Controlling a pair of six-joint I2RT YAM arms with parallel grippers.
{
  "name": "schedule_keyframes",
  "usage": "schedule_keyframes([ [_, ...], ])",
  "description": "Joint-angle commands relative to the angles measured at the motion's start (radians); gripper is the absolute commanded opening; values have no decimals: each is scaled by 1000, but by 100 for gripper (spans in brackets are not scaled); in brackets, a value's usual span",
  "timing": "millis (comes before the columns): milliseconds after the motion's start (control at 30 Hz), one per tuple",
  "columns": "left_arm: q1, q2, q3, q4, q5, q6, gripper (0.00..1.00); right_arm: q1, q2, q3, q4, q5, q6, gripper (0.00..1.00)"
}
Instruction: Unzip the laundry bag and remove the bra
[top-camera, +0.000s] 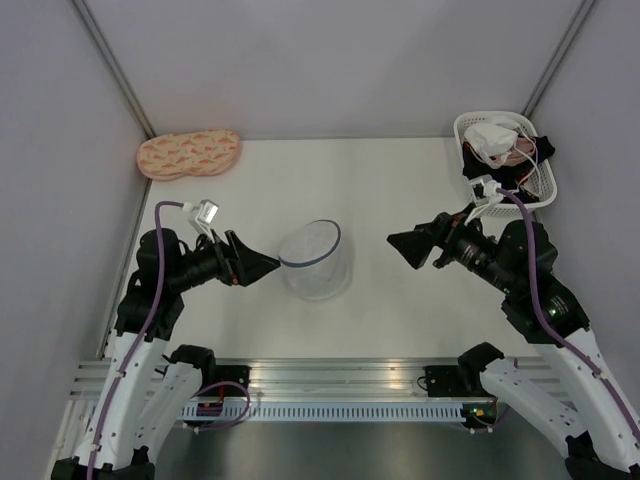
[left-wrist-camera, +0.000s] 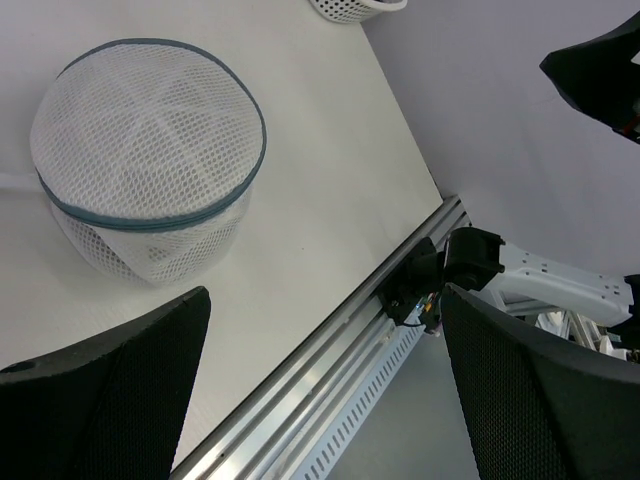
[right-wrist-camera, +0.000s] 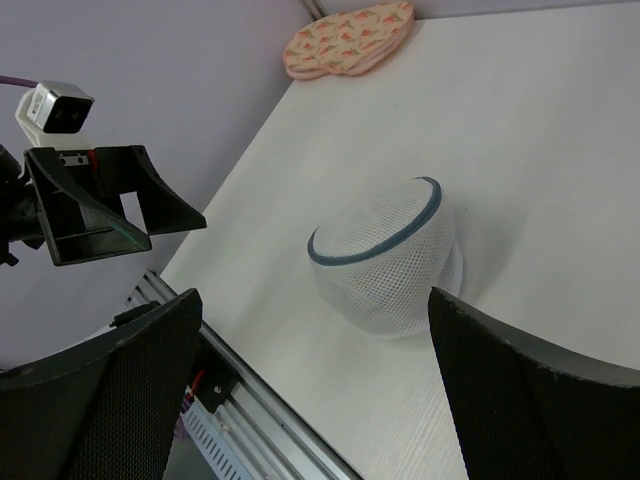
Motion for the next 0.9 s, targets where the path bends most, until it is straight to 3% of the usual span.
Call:
schedule_keyframes([
  [0, 1, 10, -4, -4, -13, 25, 100, 4, 65, -37, 27, -15, 18, 98],
  [233, 1, -2, -22, 16, -34, -9, 100, 59, 237, -128, 93, 270, 184, 98],
  [400, 1, -48, -37, 13, -63, -48, 100, 218, 367, -62, 78, 552, 349, 98],
  [500, 1, -79, -42, 9, -71, -81, 100, 376, 493, -18, 92, 720, 441, 98],
  [633, 1, -120, -41, -28, -86, -87, 100, 481, 649, 33, 127, 758, 524, 98],
  [867, 1, -197, -4, -137, -126, -80, 100, 512, 790, 27, 198, 809, 693, 95],
])
